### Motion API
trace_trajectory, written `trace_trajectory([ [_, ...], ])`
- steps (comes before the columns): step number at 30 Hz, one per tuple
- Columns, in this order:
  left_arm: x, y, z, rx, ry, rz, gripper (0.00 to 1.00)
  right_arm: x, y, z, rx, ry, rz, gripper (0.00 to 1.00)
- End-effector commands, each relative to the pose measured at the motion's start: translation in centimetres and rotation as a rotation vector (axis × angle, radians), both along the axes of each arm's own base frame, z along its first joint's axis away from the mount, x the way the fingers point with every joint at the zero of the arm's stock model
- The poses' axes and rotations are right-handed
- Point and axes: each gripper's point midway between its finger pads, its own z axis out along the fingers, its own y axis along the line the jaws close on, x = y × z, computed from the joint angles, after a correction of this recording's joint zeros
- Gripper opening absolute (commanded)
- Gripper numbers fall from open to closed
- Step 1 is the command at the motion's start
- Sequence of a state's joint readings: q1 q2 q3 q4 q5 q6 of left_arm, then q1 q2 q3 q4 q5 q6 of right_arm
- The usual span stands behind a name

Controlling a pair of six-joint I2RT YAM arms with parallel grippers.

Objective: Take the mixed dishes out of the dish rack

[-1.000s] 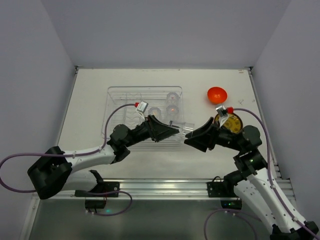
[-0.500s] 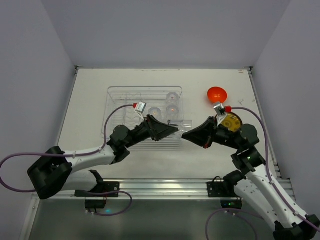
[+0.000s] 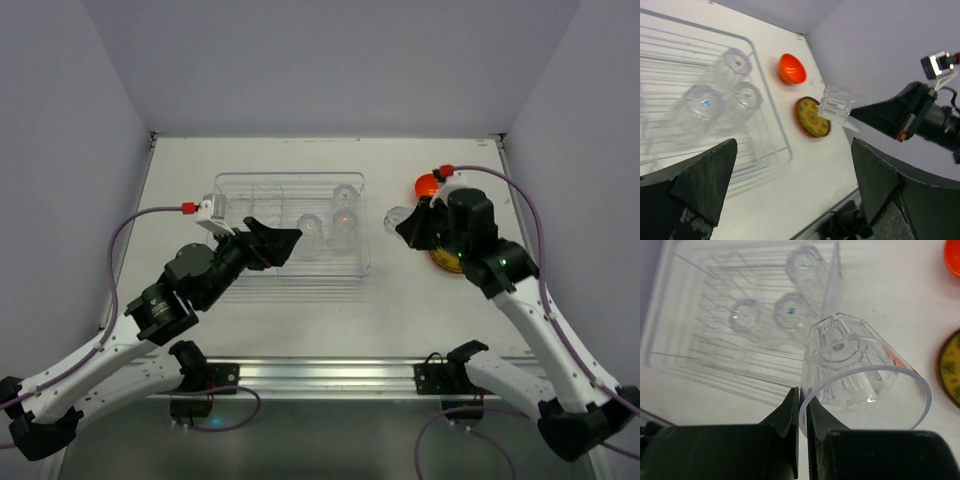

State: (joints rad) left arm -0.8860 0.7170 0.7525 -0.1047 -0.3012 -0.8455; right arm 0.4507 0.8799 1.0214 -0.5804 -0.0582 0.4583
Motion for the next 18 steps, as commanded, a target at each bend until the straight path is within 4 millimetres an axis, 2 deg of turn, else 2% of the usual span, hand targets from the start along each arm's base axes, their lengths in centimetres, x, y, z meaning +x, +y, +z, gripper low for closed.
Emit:
trace_trajectory([
  [1,-0.3,4.9,-4.7,0.368,0.070,0.105,1.00,2.1,-4.2,-3.5,-0.283,0.175,-0.138,0.00],
  [2,-0.6,5.3,-3.9,0.380,0.062,0.099,1.00,4.1,-4.4,-4.0,-0.320,0.219,-0.151,0.00],
  [4,-1.6,6.7,-4.5,0.456,0.074,0.085,1.00,5.4,-5.0,-5.1,-0.386,0.300,-0.173,0.00],
  [5,-1.9,7.2,-4.3,0.467,0.073,0.086,1.00,7.5,-4.7,-6.0,-0.433,0.341,-0.169,0.00],
  [7,-2.7,8.5,-4.3,0.489,0.067,0.089,1.00,8.7,-5.2,-7.4,-0.515,0.421,-0.180,0.00],
  [8,-3.0,8.8,-4.4,0.490,0.066,0.090,1.00,10.1,-4.7,-6.7,-0.520,0.414,-0.171,0.00],
  [9,-3.3,9.2,-4.6,0.497,0.066,0.087,1.00,10.8,-4.3,-9.3,-0.563,0.502,-0.149,0.00],
  [11,-3.7,9.7,-4.3,0.485,0.046,0.086,1.00,12.6,-3.2,-10.9,-0.575,0.542,-0.108,0.00],
  [13,-4.1,10.1,-4.3,0.476,0.035,0.084,1.00,13.6,-2.8,-11.8,-0.593,0.565,-0.099,0.00],
  [14,-4.2,10.2,-4.3,0.477,0.032,0.081,1.00,14.7,-2.7,-11.6,-0.603,0.547,-0.108,0.00],
  [15,-4.3,10.1,-4.6,0.481,0.036,0.071,1.00,15.0,-2.7,-13.1,-0.627,0.584,-0.098,0.00],
  [18,-4.5,9.8,-4.5,0.473,0.028,0.047,1.00,16.3,-2.9,-14.4,-0.658,0.589,-0.112,0.00],
])
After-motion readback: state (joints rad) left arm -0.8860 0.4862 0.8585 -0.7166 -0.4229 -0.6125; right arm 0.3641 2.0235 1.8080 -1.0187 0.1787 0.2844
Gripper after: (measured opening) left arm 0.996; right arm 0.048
